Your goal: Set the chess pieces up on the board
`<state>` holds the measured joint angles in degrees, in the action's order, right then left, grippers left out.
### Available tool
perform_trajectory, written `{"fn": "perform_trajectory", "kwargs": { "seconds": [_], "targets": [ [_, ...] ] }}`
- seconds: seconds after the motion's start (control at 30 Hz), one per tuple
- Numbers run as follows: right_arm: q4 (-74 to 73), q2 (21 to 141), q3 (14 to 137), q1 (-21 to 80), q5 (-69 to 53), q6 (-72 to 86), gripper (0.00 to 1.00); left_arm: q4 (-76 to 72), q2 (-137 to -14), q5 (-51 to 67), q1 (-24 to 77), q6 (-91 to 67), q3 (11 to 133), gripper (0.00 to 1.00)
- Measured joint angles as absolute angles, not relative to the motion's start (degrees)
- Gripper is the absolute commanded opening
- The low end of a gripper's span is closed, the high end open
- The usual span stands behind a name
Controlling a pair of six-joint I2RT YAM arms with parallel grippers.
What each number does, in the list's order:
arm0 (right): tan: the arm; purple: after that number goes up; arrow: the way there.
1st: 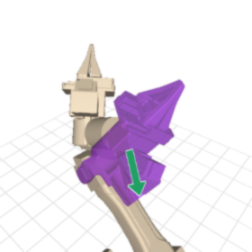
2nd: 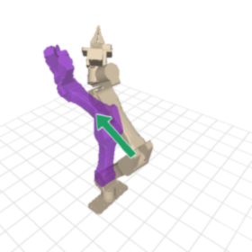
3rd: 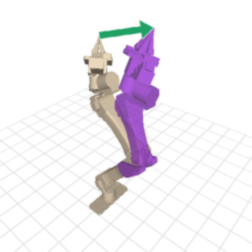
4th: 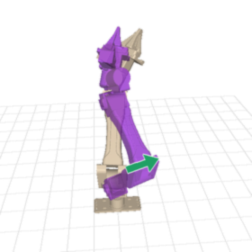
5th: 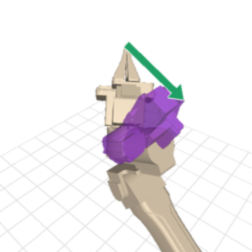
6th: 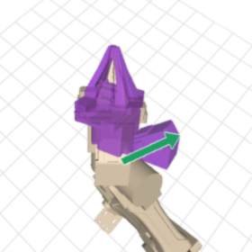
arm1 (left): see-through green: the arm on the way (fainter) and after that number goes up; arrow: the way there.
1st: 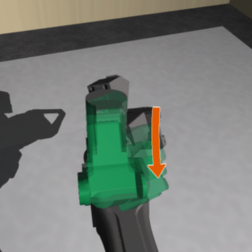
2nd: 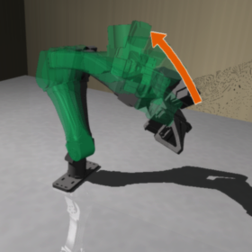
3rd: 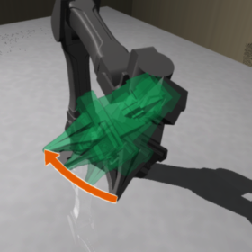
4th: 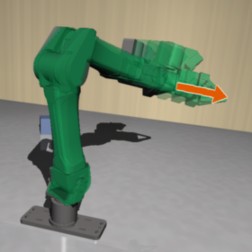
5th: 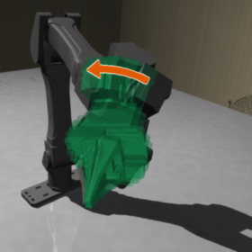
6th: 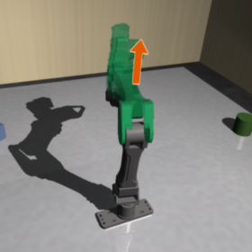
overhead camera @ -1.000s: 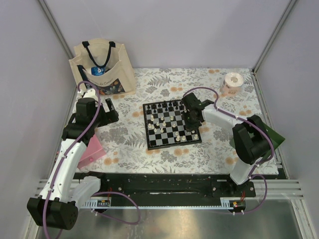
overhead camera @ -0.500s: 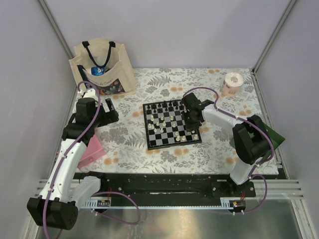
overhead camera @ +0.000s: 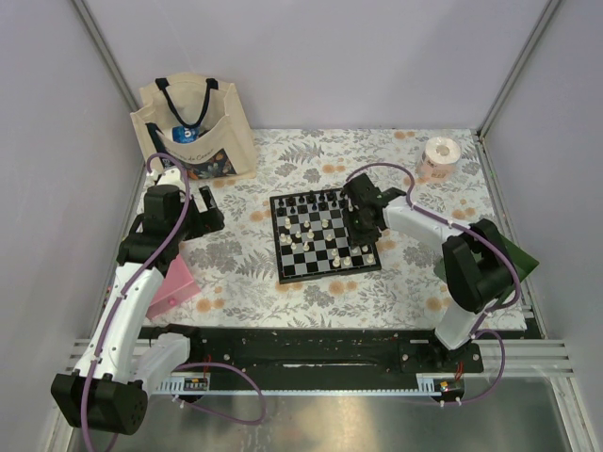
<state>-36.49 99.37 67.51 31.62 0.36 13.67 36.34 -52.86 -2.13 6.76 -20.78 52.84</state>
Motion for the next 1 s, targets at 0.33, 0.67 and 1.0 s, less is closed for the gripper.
{"fn": "perform_trajectory", "kwargs": {
  "seconds": [0.33, 0.67, 1.0],
  "targets": [
    [-36.42, 95.92, 73.76, 31.64, -0.36, 13.78, 0.47, 36.34, -52.86, -2.13, 6.76, -20.78, 52.84, 0.99],
    [-36.32, 106.45, 82.67, 34.85, -1.45, 15.00, 0.46, 36.34, -52.86, -2.13, 6.76, -20.75, 52.84, 0.99],
    [-36.29, 109.40, 82.83, 35.59, -1.08, 15.29, 0.46, 36.34, -52.86, -2.13, 6.76, -20.75, 52.84, 0.99]
  ]
}}
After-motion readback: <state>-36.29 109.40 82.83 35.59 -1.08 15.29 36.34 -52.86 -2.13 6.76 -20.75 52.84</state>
